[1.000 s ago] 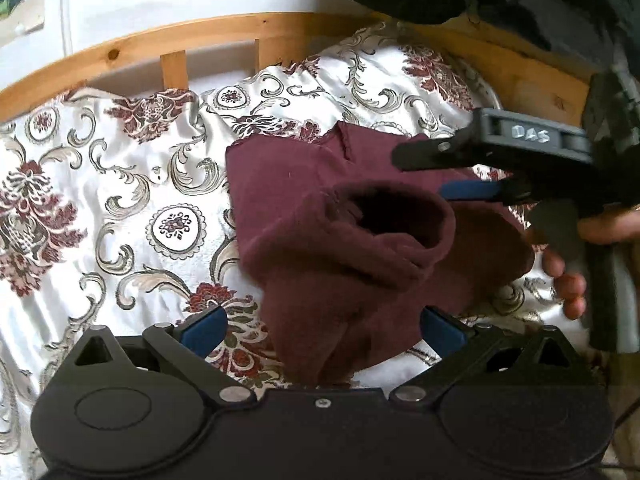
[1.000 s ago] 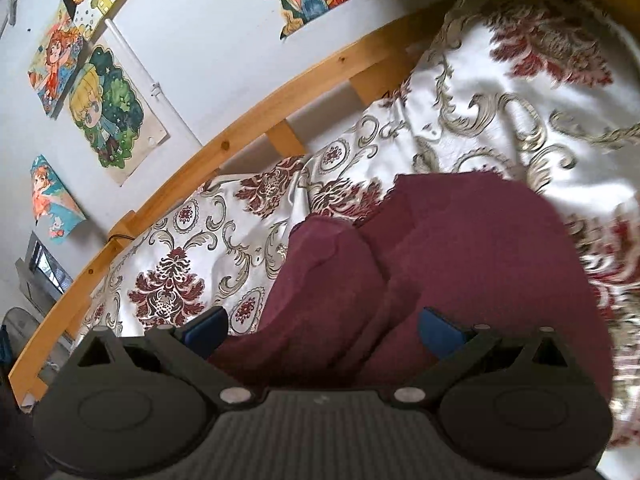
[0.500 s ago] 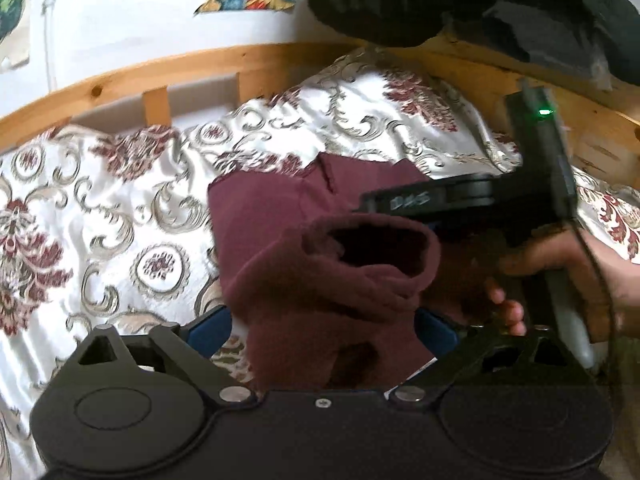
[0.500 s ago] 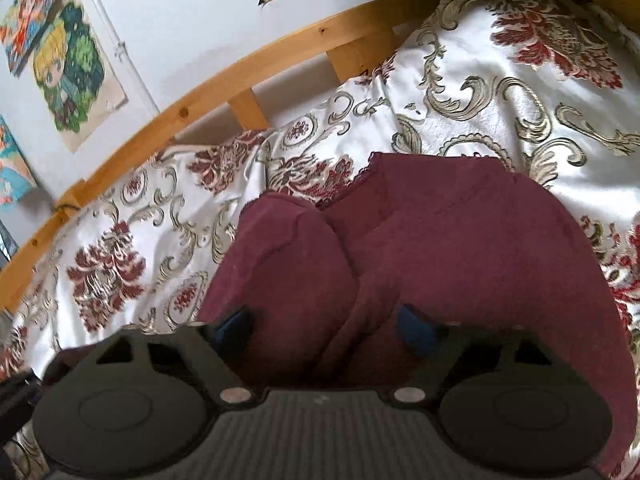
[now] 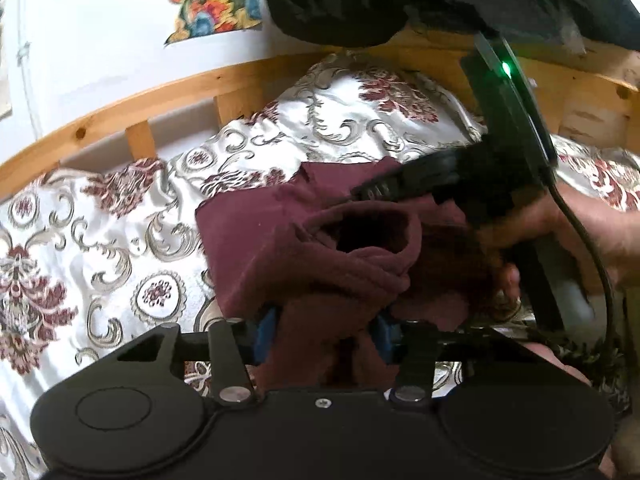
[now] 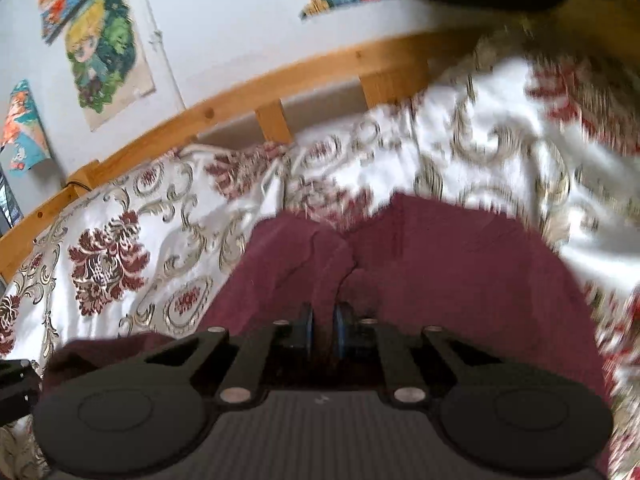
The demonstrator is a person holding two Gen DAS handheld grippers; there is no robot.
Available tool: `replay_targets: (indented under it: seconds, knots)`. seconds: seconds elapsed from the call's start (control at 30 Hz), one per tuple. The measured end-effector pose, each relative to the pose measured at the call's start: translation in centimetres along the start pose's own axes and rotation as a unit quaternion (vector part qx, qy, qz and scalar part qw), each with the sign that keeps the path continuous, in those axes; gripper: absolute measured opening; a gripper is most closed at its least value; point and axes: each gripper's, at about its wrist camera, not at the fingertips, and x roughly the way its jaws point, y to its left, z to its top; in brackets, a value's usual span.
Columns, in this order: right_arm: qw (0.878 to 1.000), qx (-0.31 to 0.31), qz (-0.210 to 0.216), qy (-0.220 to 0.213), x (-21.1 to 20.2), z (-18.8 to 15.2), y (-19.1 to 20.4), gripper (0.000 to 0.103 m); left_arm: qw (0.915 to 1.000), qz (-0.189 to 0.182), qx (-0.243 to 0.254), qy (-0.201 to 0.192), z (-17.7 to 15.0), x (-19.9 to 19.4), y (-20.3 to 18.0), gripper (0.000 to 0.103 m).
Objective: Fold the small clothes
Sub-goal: 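Lay the folded half down and open both tools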
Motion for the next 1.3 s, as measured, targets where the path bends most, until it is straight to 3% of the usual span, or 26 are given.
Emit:
replay_targets:
  seconds: [0.23,0.6,0.83,0.9,1.03,1.13,1.2,1.3]
  knots:
    - [0.997,-0.04,-0.02,-0.06,-2.5,2.3,-1.1,0.012,0.9958,-0.002,0.089,-0.023,1.5,0.5,-3.8,0.037]
    - [0.993,-0.035,-0.07,-0.086,-5.3,4.1,-5.4,0.012,0.9923,-0.049,0.106,-0.041,3.8,2.3,-8.5,0.035]
    - [0.994,-0.012,-0.097,-0.047,-4.6,3.7,-7.0,0.012,0.9937,-0.085,0.069,-0.024,2.8,2.9,-7.6,0.038]
    - [0.993,-0.009,-0.109,-0.048,-4.7,3.6,-7.2,0.006,0.9938,-0.098,0.049,-0.017,2.5,2.9,-7.1,0.039]
    - [0.992,0.03,-0.113,-0.048,-5.3,3.3,-8.3,0.007,0.9922,-0.122,0.014,-0.022,1.8,3.0,-6.2,0.043]
    - [0.99,0.07,-0.117,-0.029,-5.6,2.8,-9.2,0.013,0.9911,-0.13,0.001,-0.028,1.8,2.9,-5.8,0.046]
    - [0.988,0.105,-0.114,-0.019,-6.2,2.2,-9.9,0.041,0.9897,-0.139,-0.011,-0.033,1.8,2.6,-5.5,0.051]
    - [0.983,0.15,-0.103,-0.015,-7.7,1.4,-10.7,0.062,0.9846,-0.163,-0.046,-0.044,1.8,1.8,-4.7,0.071]
